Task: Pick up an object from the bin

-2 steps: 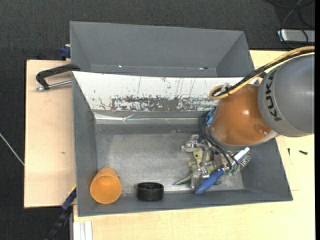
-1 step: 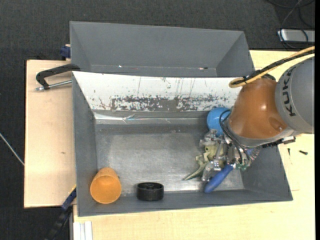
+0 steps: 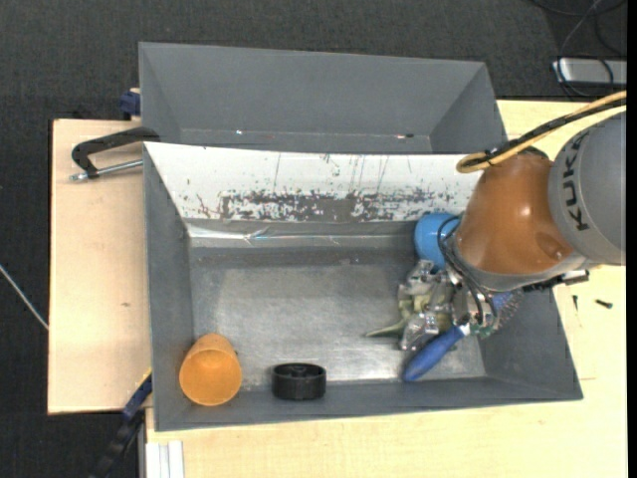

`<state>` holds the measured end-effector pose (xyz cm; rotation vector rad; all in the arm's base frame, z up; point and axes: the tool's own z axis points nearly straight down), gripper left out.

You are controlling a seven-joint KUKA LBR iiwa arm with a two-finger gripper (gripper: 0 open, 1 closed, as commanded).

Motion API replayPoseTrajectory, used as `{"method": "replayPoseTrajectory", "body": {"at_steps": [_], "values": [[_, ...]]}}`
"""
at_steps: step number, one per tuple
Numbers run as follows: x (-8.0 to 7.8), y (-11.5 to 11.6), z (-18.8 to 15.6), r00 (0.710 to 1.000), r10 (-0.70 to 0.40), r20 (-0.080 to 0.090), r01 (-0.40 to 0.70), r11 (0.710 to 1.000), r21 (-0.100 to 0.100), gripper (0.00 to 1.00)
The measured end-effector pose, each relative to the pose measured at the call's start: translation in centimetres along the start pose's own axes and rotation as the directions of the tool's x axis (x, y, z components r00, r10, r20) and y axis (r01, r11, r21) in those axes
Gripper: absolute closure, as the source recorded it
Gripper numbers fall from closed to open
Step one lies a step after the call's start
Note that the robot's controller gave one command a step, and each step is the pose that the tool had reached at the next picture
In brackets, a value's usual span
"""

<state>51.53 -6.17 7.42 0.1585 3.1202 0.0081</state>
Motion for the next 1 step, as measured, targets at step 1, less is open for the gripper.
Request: {"method": "replayPoseTrajectory", "body": {"at_steps": [1], "values": [[-0.84, 0.41, -13.2, 0.999, -0.046, -0.005, 0.046, 0.999, 0.005, 1.0]]}}
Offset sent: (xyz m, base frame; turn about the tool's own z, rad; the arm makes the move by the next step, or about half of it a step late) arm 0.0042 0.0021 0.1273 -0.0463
